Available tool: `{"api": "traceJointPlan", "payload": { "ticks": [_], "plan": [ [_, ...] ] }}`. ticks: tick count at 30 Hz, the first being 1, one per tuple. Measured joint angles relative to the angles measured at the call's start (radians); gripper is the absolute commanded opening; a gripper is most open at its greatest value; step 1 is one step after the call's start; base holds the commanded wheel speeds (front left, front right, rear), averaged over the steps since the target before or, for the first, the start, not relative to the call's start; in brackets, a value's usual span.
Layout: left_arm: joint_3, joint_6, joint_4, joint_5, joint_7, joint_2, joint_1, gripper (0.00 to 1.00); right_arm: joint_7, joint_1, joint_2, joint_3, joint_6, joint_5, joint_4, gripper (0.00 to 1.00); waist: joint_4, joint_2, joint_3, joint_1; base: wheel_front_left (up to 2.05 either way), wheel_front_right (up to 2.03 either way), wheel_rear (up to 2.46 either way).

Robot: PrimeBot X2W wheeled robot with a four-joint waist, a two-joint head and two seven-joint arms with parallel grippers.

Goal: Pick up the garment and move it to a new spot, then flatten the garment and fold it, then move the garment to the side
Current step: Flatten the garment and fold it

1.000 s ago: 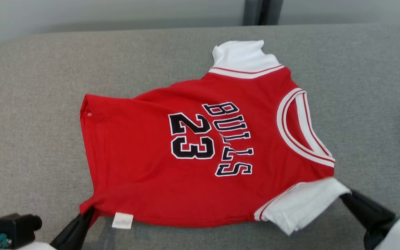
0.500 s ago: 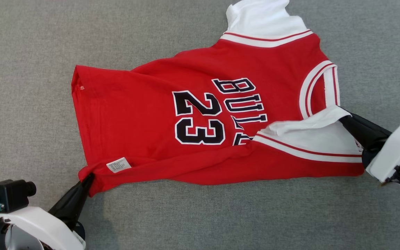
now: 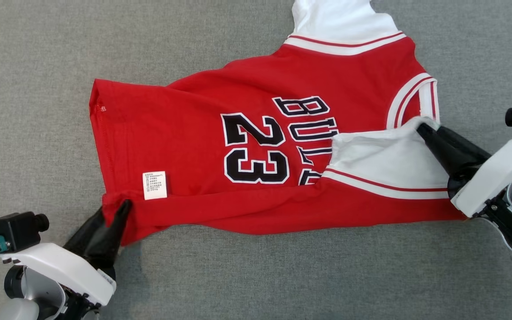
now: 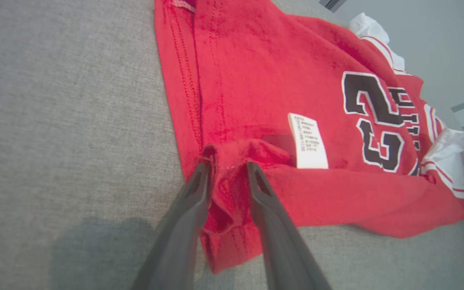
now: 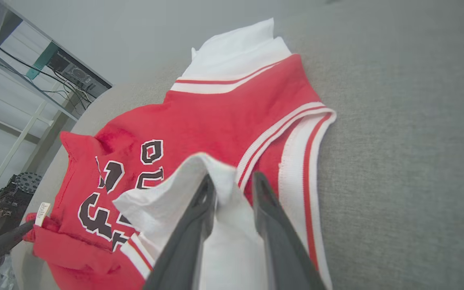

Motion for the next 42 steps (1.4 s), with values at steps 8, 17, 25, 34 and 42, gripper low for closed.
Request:
{"api": "traceJointPlan", "payload": {
  "ticks": [8, 17, 25, 34, 42],
  "plan": [
    [0.039, 0.036, 0.022, 0.04, -0.147, -0.058, 0.005, 1.0, -0.255, 0.09, -0.016, -0.034, 0.0, -0.073, 0.01, 1.0, -0.013, 0.0, -0.061, 0.0, 0.0, 0.0, 0.0],
    [0.11, 0.132, 0.014, 0.214, -0.329, -0.126, -0.024, 1.0, -0.489, 0.192, 0.095, -0.196, 0.0, -0.387, -0.03, 1.0, -0.031, 0.0, -0.132, 0.0, 0.0, 0.0, 0.0],
    [0.202, 0.13, 0.01, 0.444, -0.341, -0.226, 0.003, 1.0, -0.523, 0.311, 0.197, -0.23, 0.0, -0.58, -0.052, 1.0, -0.046, 0.0, -0.2, 0.0, 0.0, 0.0, 0.0],
    [0.256, 0.068, 0.051, 0.543, -0.341, -0.31, 0.106, 1.0, -0.519, 0.383, 0.245, -0.244, 0.0, -0.609, -0.055, 1.0, -0.054, 0.0, -0.251, 0.0, 0.0, 0.0, 0.0],
    [0.288, 0.019, 0.088, 0.586, -0.341, -0.335, 0.106, 1.0, -0.505, 0.386, 0.25, -0.246, 0.0, -0.61, -0.055, 1.0, -0.05, 0.0, -0.26, 0.0, 0.0, 0.0, 0.0]
  ]
}}
